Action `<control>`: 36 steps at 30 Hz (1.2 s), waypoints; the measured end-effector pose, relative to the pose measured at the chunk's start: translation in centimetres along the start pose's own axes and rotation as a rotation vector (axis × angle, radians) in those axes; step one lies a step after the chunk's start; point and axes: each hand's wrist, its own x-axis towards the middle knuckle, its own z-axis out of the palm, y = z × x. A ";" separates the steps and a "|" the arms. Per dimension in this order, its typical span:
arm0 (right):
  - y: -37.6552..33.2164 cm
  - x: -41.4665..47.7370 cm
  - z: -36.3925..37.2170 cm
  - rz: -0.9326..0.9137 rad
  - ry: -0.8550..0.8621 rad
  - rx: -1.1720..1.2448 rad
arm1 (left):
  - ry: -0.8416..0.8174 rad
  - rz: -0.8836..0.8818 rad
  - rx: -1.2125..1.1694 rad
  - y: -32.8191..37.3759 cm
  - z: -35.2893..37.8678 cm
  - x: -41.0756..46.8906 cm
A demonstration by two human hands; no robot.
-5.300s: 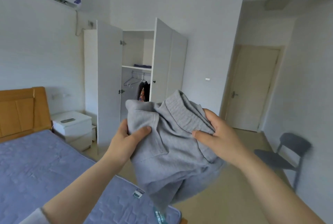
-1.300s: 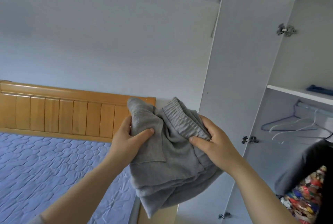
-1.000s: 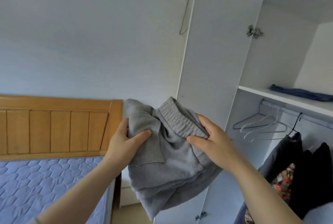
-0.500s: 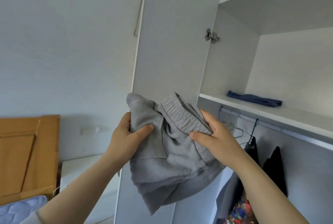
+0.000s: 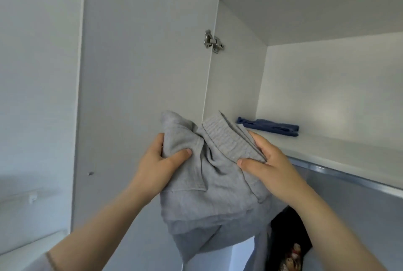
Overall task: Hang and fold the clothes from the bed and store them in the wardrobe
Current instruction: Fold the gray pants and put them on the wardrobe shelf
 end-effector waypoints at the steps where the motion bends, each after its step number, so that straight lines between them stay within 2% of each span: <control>1: 0.2 0.4 -0.2 0.013 0.015 -0.003 | -0.023 0.009 -0.011 -0.3 0.4 1.1; 10: 0.0 4.3 -3.4 0.084 0.269 -0.001 | -0.219 0.109 -0.173 -1.0 6.0 11.8; 16: 0.2 7.2 -6.6 0.091 0.270 0.009 | -0.298 0.178 -0.202 -0.4 10.9 16.6; 23: 4.1 12.2 -12.4 0.069 0.314 -0.072 | -0.299 0.209 -0.214 0.0 17.9 23.0; 30: 9.0 18.3 -18.2 0.037 0.339 -0.129 | -0.229 0.349 -0.032 1.2 24.6 30.4; 36: 13.8 20.8 -20.9 0.040 0.334 -0.161 | -0.291 0.380 0.030 -0.1 29.4 34.5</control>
